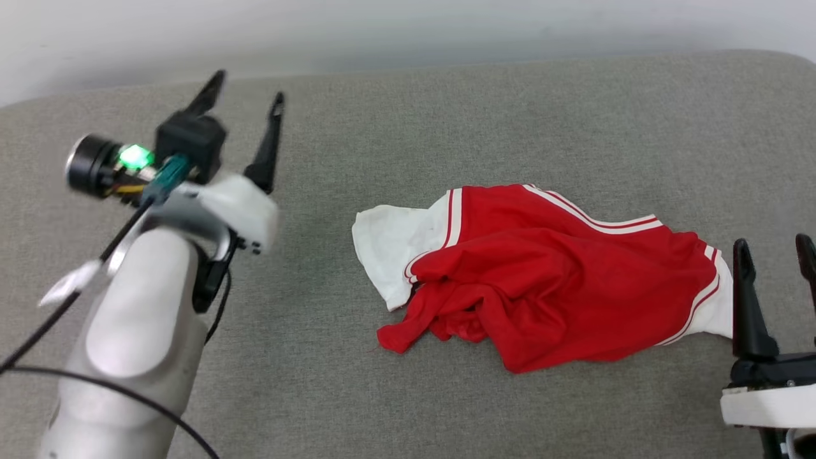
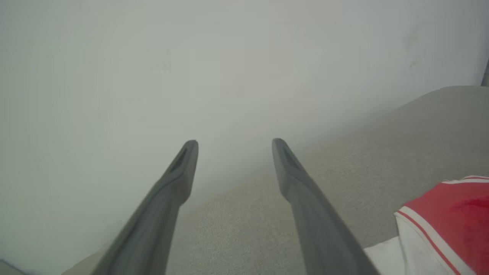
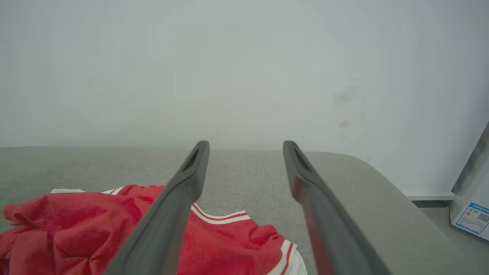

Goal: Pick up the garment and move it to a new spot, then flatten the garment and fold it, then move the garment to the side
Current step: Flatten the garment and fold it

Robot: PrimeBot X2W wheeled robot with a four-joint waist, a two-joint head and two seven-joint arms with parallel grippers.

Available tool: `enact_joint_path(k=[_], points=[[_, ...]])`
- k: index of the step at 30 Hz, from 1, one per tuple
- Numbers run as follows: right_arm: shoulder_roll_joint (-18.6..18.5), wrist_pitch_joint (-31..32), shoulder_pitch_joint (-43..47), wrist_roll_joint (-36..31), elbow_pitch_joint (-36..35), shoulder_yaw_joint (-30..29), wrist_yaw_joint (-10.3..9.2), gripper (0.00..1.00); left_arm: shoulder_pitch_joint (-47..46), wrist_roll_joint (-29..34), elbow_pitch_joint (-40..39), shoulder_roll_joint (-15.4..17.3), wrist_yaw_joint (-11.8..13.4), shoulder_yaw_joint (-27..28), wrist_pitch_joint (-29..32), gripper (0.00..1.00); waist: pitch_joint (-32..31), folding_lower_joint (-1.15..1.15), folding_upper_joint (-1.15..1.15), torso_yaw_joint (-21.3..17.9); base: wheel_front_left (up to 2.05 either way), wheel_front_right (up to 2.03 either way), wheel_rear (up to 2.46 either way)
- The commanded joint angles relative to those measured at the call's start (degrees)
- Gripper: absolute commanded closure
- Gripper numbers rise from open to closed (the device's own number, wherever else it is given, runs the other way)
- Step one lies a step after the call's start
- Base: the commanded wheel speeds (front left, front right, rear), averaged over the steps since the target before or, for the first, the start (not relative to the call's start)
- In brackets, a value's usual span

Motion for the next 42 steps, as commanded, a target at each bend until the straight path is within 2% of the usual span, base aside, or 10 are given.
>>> enact_joint_path(k=[1,5,12,13,15,23,33,34,35,42], points=[[0.73,-0.29,0.63,-0.49,-0.70,-0.12,-0.02,0.00,-1.22,-1.22,0.12,0.27,-0.05,-1.73,1.26,0.00,0.33,0.00,0.00,-0.22,0.00,0.00,0.00],[2.81,-0.61,1.76,-1.33,-1.87,0.26,-0.02,0.00,-9.29,-10.83,-0.38,5.67,-0.03,-13.15,12.17,0.00,1.78,0.00,0.00,-0.89,0.00,0.00,0.00],[3.57,-0.92,-0.01,-2.44,-2.68,2.03,-0.02,0.00,-22.31,-32.56,-4.17,14.30,-0.05,-32.60,34.80,0.00,5.44,0.00,0.00,-2.47,0.00,0.00,0.00],[3.63,-0.99,-1.16,-3.18,-2.83,2.97,-0.02,0.00,-27.31,-38.75,-5.47,16.83,-0.06,-39.01,41.99,0.00,7.36,0.00,0.00,-3.31,0.00,0.00,0.00],[3.66,-1.00,-1.91,-3.46,-2.82,3.58,-0.02,0.00,-30.00,-42.30,-5.75,17.67,-0.06,-42.82,46.12,0.00,8.70,0.00,0.00,-3.84,0.00,0.00,0.00],[3.65,-1.06,-5.27,-4.96,-2.68,5.70,-0.02,0.00,-37.68,-48.95,-3.59,19.49,-0.06,-56.23,56.18,0.00,13.88,0.00,0.00,-6.45,0.00,0.00,0.00],[4.14,-1.07,-8.19,-5.42,-2.42,7.03,-0.02,0.00,-33.89,-49.23,-0.04,19.70,-0.07,-61.24,60.11,0.00,16.71,0.00,0.00,-8.21,0.00,0.00,0.00],[4.18,-1.08,-8.28,-5.53,-2.30,6.93,-0.02,0.00,-33.45,-48.93,-0.13,19.55,-0.07,-61.35,60.21,0.53,16.58,0.00,0.00,-8.09,0.00,0.00,0.00],[4.17,-1.07,-8.26,-5.60,-2.17,6.86,-0.02,0.00,-33.32,-48.94,-0.30,19.35,-0.07,-61.39,59.56,1.00,16.34,0.00,0.00,-7.85,0.00,0.00,0.00],[3.98,-1.07,-6.57,-5.88,-1.58,5.58,-0.02,0.00,-36.66,-51.39,-0.60,20.73,-0.07,-60.69,53.53,1.00,12.44,0.00,0.00,-4.60,0.00,0.00,0.00]])
